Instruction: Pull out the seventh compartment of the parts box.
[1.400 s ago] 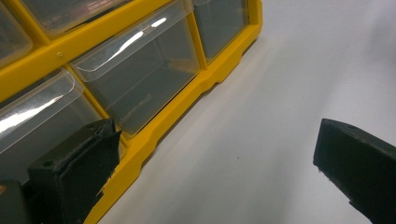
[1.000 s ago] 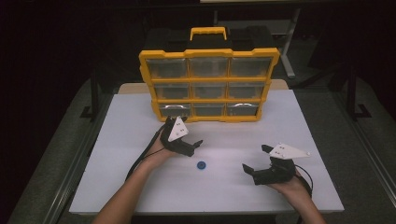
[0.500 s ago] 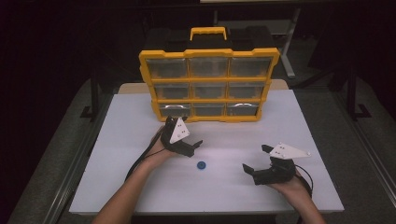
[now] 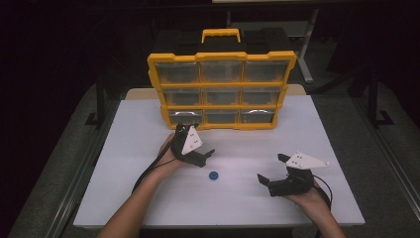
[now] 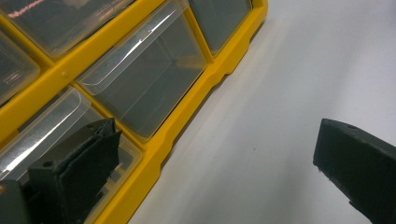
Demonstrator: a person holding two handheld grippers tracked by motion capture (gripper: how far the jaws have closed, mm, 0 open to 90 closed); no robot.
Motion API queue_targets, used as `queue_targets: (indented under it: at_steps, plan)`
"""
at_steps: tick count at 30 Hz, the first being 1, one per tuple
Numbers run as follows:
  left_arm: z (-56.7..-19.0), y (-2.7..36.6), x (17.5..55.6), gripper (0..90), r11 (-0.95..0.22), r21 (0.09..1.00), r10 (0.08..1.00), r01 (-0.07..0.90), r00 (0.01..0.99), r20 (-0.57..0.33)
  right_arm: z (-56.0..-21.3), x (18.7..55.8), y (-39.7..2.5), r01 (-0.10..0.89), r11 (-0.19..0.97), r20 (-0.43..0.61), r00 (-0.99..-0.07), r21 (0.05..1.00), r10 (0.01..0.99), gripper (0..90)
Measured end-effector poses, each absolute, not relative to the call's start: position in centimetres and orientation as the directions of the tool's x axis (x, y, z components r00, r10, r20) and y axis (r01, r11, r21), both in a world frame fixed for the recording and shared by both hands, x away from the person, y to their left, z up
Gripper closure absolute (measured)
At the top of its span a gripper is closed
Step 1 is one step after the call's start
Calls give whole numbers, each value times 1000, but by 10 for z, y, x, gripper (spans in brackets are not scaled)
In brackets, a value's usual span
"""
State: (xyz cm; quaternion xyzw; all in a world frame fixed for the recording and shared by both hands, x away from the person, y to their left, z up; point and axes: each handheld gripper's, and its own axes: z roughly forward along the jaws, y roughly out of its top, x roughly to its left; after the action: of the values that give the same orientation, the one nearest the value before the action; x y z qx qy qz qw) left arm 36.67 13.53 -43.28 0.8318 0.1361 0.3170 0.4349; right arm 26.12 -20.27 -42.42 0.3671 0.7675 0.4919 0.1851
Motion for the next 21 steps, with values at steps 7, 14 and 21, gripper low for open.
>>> queue_targets:
  at_steps: [7, 14, 21]
  plan:
    - [-432, 135, 366, 0, -601, 796, 492, -67, 754, 435, -424, 261, -203, 382, 247, 77, -661, 891, 746, 0]
    - [-430, 133, 364, 0, -613, 785, 481, -87, 747, 459, -424, 261, -203, 382, 247, 77, -661, 890, 747, 0]
    - [-431, 133, 364, 0, -623, 776, 476, -99, 739, 477, -424, 261, -203, 382, 247, 77, -661, 891, 747, 0]
